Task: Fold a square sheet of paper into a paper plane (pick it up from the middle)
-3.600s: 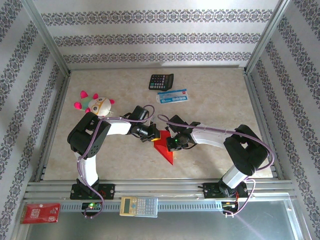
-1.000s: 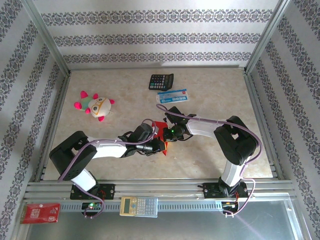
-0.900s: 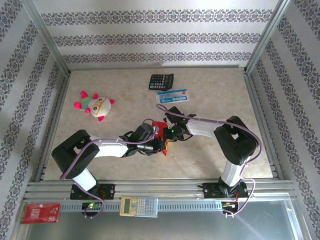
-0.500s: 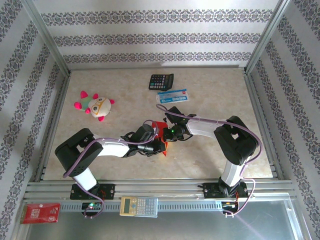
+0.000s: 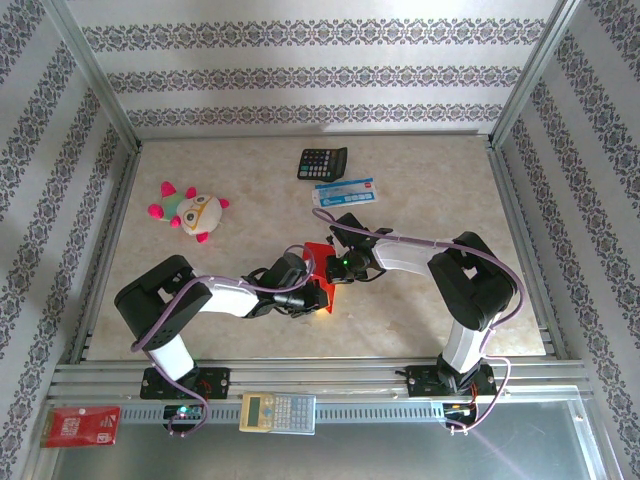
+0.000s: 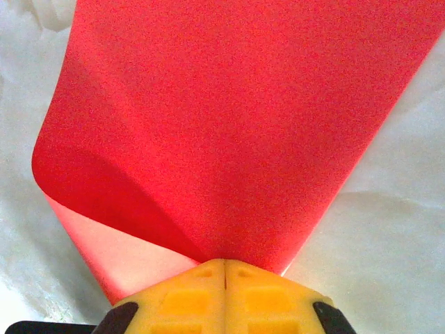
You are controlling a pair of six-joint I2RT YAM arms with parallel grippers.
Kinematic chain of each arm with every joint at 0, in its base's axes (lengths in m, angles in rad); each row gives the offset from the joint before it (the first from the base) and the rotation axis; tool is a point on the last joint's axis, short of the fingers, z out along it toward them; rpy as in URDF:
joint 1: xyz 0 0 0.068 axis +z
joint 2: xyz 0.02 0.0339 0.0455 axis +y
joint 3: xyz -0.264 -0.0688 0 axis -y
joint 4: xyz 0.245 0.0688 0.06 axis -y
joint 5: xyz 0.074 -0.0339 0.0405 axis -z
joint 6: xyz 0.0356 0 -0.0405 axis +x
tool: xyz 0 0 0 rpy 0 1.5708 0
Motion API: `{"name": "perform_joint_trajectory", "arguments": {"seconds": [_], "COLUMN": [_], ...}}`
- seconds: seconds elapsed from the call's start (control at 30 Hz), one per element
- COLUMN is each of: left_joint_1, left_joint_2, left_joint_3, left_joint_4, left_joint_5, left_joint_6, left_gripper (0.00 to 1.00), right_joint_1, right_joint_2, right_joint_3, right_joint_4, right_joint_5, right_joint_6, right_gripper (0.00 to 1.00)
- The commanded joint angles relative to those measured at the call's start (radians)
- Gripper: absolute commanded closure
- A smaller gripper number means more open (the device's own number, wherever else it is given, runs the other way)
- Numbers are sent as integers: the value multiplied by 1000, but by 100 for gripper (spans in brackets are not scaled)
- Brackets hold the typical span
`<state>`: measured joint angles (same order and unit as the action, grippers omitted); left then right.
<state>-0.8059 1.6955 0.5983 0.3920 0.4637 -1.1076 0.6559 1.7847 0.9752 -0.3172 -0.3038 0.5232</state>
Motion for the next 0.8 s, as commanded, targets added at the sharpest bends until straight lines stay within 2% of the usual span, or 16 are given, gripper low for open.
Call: {"name": "perform_joint_trajectory", "arguments": {"seconds": [0.0,0.17,0.27,0.37,0.47,0.6,0.77], "left_joint_1": [-16,-13,18,92,190,293,307], "left_joint_2": [8,-30,-87,-168,-221,-143,27], "left_joint_3": [-16,-36,-66,-96,-64,64,276], "left_joint_4": [54,85,89,53,-87,-221,-351], "left_joint_5": [15,12,19,28,28,75,119], "left_joint_6": [-13,-24,-28,-15,39,106,205], "left_gripper": [97,94,93,93,93,95,95], "right_joint_1": [-7,-9,-9,-8,-8,-6,0], "right_joint_2": [59,47,31,23,13,-13,-36], "right_joint_3": [-48,-47,-41,-40,-47,-71,-93], "right_joint_4": [-29,-27,-23,-21,-19,-2,18], "right_joint_5": [60,53,36,17,-1,-18,-33], "right_joint_6": [-17,-24,-43,-61,-78,-87,-90], "right_gripper": [100,100,100,100,100,100,100]}}
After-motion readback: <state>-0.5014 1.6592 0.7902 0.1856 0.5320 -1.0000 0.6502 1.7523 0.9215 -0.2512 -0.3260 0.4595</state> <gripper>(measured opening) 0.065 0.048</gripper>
